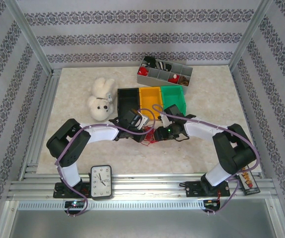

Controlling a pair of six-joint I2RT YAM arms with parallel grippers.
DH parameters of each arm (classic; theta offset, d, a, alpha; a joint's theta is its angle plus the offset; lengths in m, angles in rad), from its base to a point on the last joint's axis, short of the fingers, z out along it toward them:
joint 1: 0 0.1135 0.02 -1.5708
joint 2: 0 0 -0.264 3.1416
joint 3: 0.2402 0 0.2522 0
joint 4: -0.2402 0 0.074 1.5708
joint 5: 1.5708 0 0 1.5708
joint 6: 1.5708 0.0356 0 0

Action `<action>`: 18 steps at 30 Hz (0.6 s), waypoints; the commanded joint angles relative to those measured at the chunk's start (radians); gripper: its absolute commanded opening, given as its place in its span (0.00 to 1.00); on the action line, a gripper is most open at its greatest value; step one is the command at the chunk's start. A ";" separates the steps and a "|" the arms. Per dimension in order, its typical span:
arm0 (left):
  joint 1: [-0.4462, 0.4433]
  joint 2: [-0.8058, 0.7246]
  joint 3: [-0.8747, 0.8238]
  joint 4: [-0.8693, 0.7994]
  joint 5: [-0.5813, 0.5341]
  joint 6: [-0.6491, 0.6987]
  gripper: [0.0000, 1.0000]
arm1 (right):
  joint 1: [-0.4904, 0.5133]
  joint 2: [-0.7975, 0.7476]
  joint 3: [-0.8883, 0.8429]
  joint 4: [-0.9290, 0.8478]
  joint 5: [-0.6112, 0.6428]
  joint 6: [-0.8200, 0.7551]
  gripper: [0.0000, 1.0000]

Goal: Untangle the cables

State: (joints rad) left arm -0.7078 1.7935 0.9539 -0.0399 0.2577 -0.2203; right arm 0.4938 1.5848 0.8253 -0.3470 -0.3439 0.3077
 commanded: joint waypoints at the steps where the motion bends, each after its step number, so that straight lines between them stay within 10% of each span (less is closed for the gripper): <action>1: -0.013 0.043 -0.024 -0.031 -0.049 0.016 0.09 | 0.005 0.004 0.033 0.009 0.033 -0.027 0.47; 11: -0.013 0.074 -0.038 -0.037 -0.038 0.028 0.00 | 0.006 0.100 0.101 0.028 0.032 -0.065 0.44; 18: -0.012 0.081 -0.021 -0.057 -0.060 0.033 0.00 | 0.005 0.092 0.089 0.031 0.002 -0.069 0.13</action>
State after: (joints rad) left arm -0.7078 1.8061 0.9516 -0.0135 0.2516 -0.2123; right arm 0.4938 1.6787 0.9100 -0.3397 -0.3233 0.2481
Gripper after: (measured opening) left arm 0.059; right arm 0.208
